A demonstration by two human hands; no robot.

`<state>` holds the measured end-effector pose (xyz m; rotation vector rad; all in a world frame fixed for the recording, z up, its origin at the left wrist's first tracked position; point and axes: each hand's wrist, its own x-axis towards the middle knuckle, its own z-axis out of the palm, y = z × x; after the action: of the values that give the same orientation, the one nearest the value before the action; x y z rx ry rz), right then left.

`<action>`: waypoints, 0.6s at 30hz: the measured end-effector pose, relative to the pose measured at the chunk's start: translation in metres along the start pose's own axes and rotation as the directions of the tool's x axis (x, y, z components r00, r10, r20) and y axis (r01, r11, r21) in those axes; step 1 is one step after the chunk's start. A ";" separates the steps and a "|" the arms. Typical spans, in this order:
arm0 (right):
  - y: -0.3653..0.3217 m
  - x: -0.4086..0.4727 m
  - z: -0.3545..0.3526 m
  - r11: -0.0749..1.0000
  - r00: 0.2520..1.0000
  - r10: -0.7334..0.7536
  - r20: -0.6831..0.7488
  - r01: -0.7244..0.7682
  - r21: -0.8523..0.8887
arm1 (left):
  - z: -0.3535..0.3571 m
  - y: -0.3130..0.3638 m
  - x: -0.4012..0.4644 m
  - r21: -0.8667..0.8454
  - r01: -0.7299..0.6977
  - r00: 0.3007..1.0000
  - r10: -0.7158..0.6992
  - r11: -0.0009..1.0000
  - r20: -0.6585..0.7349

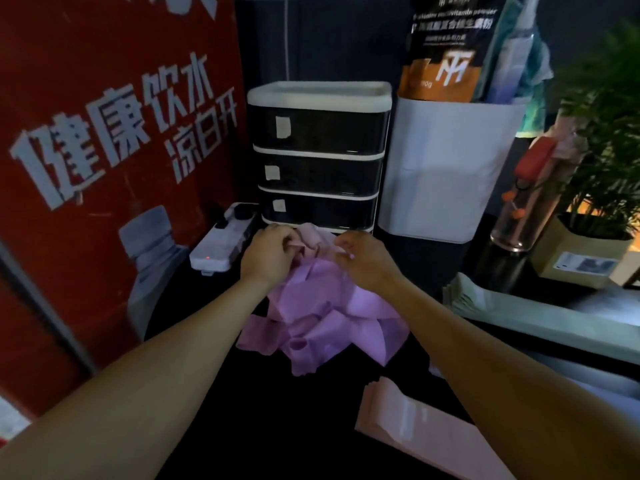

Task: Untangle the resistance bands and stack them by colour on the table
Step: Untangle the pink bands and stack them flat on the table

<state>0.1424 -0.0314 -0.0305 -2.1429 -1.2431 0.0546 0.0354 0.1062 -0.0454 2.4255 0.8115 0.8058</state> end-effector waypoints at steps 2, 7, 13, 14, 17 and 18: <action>0.001 0.002 -0.004 0.999 1.000 0.022 0.016 -0.022 0.036 | -0.002 0.002 0.002 -0.155 0.057 0.998 -0.055 0.986 0.018; -0.011 0.006 -0.020 0.996 0.999 0.019 0.034 -0.022 0.092 | -0.030 0.029 0.007 -0.390 -0.036 0.999 0.046 0.920 0.016; -0.047 0.008 -0.046 0.984 0.997 -0.082 -0.003 0.082 0.160 | -0.075 0.076 0.009 -0.552 -0.123 0.992 0.119 0.824 -0.044; -0.052 0.010 -0.050 0.985 0.994 -0.103 -0.033 0.106 0.133 | -0.084 0.085 0.009 -0.575 -0.137 0.990 0.128 0.807 -0.055; -0.066 0.009 -0.065 0.988 0.982 -0.129 -0.141 0.139 0.069 | -0.110 0.101 0.011 -0.620 -0.136 0.991 0.108 0.773 -0.083; -0.071 0.007 -0.071 0.987 0.976 -0.135 -0.173 0.147 0.060 | -0.118 0.103 0.012 -0.649 -0.119 0.993 0.077 0.751 -0.093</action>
<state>0.1171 -0.0382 0.0667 -1.9487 -1.2710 -0.1378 0.0067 0.0666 0.1040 1.8187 0.3250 1.0053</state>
